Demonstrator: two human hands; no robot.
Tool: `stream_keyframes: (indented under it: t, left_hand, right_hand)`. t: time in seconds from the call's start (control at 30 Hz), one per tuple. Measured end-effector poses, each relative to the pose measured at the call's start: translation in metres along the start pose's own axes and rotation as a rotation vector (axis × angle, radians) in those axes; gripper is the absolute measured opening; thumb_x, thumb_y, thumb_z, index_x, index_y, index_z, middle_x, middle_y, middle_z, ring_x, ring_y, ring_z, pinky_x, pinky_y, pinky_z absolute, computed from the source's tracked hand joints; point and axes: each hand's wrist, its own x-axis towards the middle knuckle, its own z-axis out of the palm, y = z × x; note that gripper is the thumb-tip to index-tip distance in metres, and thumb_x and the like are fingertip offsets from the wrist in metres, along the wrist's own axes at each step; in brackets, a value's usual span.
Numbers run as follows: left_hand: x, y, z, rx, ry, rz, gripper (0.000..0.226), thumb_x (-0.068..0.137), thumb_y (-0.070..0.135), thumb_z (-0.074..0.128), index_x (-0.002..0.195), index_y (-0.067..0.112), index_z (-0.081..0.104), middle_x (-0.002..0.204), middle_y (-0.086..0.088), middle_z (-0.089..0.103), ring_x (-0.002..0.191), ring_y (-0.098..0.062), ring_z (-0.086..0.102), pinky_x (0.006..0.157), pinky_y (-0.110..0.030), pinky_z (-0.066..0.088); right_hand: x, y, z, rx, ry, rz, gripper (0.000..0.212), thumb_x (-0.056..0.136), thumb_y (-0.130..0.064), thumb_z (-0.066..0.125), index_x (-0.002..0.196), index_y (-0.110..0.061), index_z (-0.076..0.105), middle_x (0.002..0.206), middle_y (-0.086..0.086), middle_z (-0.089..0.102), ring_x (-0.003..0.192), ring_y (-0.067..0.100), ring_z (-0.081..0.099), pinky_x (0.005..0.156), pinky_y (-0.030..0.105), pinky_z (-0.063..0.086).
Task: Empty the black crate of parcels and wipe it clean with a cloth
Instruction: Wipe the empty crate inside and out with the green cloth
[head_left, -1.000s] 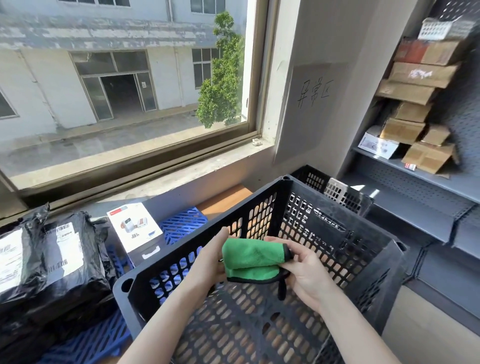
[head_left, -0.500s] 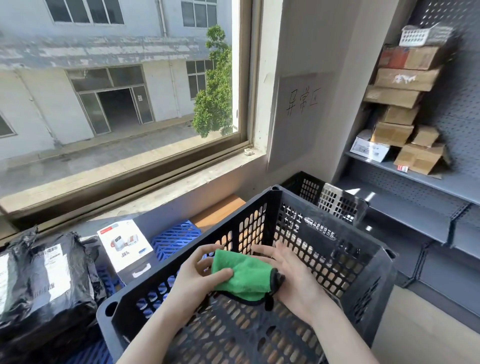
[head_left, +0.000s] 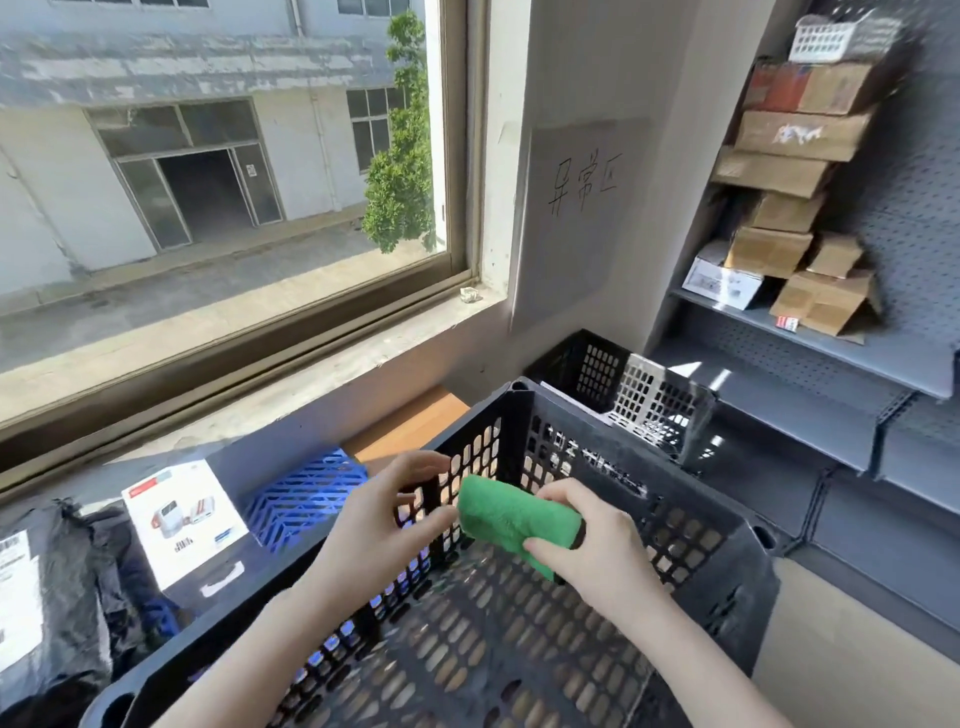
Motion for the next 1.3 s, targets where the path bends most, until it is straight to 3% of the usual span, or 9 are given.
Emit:
stream_keyframes:
  t: [0.2,0.27,0.37,0.5,0.6,0.7,0.9,1.13,1.3]
  left_hand:
    - [0.074,-0.021,0.017,0.333,-0.112,0.284,0.042,0.085,0.022,0.064,0.125,0.026,0.055,0.135,0.014,0.052,0.126,-0.007,0.045,0.104,-0.013,0.027]
    - [0.101,-0.03,0.026,0.377,-0.139,0.355,0.047,0.085,0.022,0.065,0.13,0.023,0.054,0.141,0.008,0.05,0.132,-0.013,0.041,0.111,-0.019,0.025]
    - [0.138,-0.044,0.035,0.479,-0.175,0.458,0.059,0.086,0.029,0.065,0.141,0.02,0.046,0.15,0.003,0.042,0.141,-0.019,0.033,0.117,-0.032,0.026]
    - [0.156,-0.055,0.044,0.557,-0.317,0.403,0.083,0.085,0.06,0.041,0.155,0.021,0.017,0.162,0.005,0.015,0.15,-0.016,0.007,0.12,-0.043,0.021]
    - [0.152,-0.058,0.047,0.629,-0.351,0.399,0.092,0.078,0.071,0.019,0.156,0.023,0.007,0.163,0.008,0.006,0.15,-0.011,-0.002,0.122,-0.043,0.015]
    - [0.15,-0.054,0.046,0.678,-0.365,0.424,0.084,0.091,0.061,0.038,0.156,0.023,0.003,0.164,0.007,-0.003,0.15,-0.011,-0.008,0.122,-0.043,0.011]
    - [0.147,-0.054,0.044,0.698,-0.332,0.448,0.084,0.093,0.045,0.052,0.156,0.02,0.002,0.164,0.004,0.001,0.15,-0.014,-0.003,0.12,-0.043,0.011]
    - [0.147,-0.054,0.044,0.771,-0.373,0.444,0.093,0.092,0.037,0.059,0.155,0.018,-0.006,0.163,0.002,-0.007,0.15,-0.017,-0.008,0.121,-0.045,0.014]
    - [0.147,-0.055,0.049,0.856,-0.39,0.511,0.087,0.097,0.025,0.054,0.154,0.018,-0.011,0.161,-0.001,-0.019,0.149,-0.019,-0.017,0.121,-0.048,0.009]
  right_hand:
    - [0.028,0.031,-0.004,-0.491,0.385,-0.26,0.058,0.058,-0.001,0.084,0.109,-0.018,0.062,0.102,-0.005,0.054,0.096,0.013,0.053,0.083,0.026,0.047]
    - [0.043,0.035,-0.004,-0.653,0.48,-0.394,0.065,0.056,0.004,0.082,0.114,-0.016,0.062,0.1,0.002,0.055,0.092,0.018,0.053,0.079,0.03,0.052]
    - [0.07,0.043,0.005,-0.814,0.565,-0.569,0.052,0.067,0.007,0.073,0.116,-0.012,0.067,0.097,0.005,0.051,0.088,0.02,0.049,0.076,0.03,0.05]
    - [0.1,0.067,0.024,-0.97,0.428,-0.623,0.05,0.075,0.007,0.068,0.122,-0.01,0.064,0.104,0.006,0.045,0.094,0.022,0.048,0.076,0.032,0.052]
    - [0.111,0.082,0.037,-1.047,0.367,-0.618,0.04,0.087,0.002,0.048,0.122,-0.009,0.064,0.111,0.008,0.044,0.095,0.023,0.049,0.076,0.033,0.053]
    - [0.111,0.093,0.047,-1.1,0.318,-0.608,0.039,0.098,0.0,0.031,0.127,-0.008,0.057,0.118,0.01,0.045,0.1,0.025,0.05,0.081,0.034,0.056]
    - [0.116,0.09,0.049,-1.047,0.33,-0.665,0.028,0.099,-0.008,0.051,0.127,-0.005,0.056,0.142,0.011,0.044,0.118,0.026,0.05,0.106,0.04,0.042]
    - [0.108,0.12,0.068,-1.007,0.191,-0.623,0.037,0.102,-0.007,0.035,0.131,-0.006,0.057,0.148,0.011,0.042,0.12,0.029,0.051,0.101,0.037,0.046]
    - [0.11,0.167,0.104,-1.046,-0.003,-0.603,0.043,0.083,-0.003,0.065,0.123,-0.006,0.052,0.139,0.011,0.038,0.109,0.031,0.058,0.092,0.041,0.052]
